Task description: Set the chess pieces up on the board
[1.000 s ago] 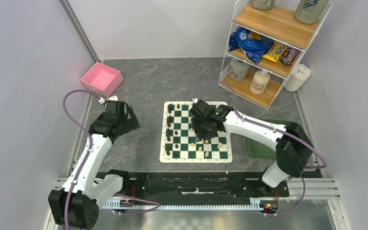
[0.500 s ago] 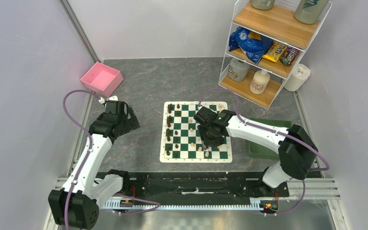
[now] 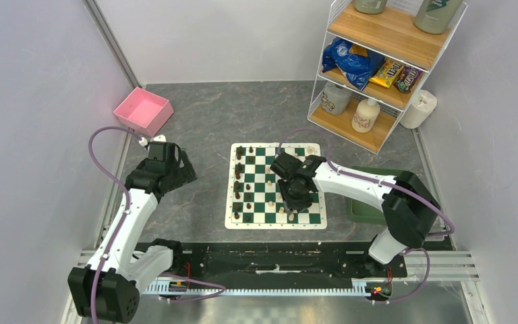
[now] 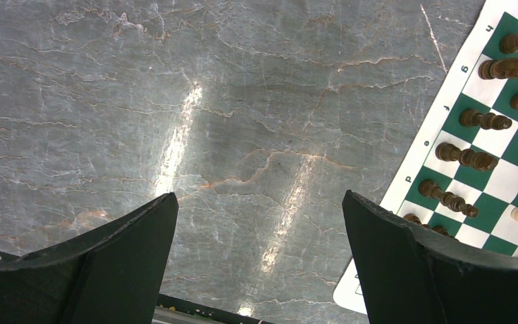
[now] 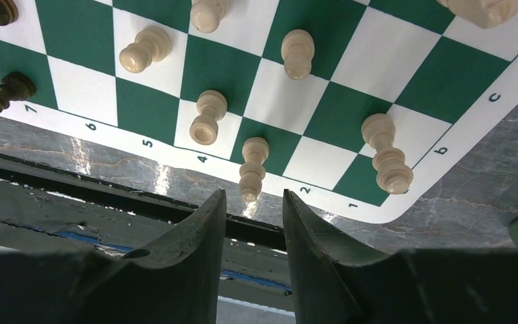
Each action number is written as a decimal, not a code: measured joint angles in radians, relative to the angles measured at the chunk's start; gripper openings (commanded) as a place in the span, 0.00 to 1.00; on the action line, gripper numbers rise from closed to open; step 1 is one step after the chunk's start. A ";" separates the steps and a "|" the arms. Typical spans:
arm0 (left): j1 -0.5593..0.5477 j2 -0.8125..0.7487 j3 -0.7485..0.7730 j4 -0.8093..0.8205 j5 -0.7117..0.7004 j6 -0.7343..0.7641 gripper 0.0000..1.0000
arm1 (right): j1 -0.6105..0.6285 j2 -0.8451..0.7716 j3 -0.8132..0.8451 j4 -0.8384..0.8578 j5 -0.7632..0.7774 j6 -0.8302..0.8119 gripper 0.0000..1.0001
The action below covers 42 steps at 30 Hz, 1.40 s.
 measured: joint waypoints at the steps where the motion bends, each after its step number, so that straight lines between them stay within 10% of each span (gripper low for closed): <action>1: 0.000 0.000 0.000 0.000 0.000 0.000 0.99 | 0.000 0.005 0.000 0.000 -0.008 0.000 0.44; 32: 0.000 0.000 0.000 0.000 0.000 0.000 1.00 | -0.010 0.010 0.148 -0.104 0.018 -0.055 0.12; 42: 0.000 0.000 0.000 0.000 0.000 0.000 0.99 | -0.333 -0.084 0.324 -0.113 0.051 -0.136 0.11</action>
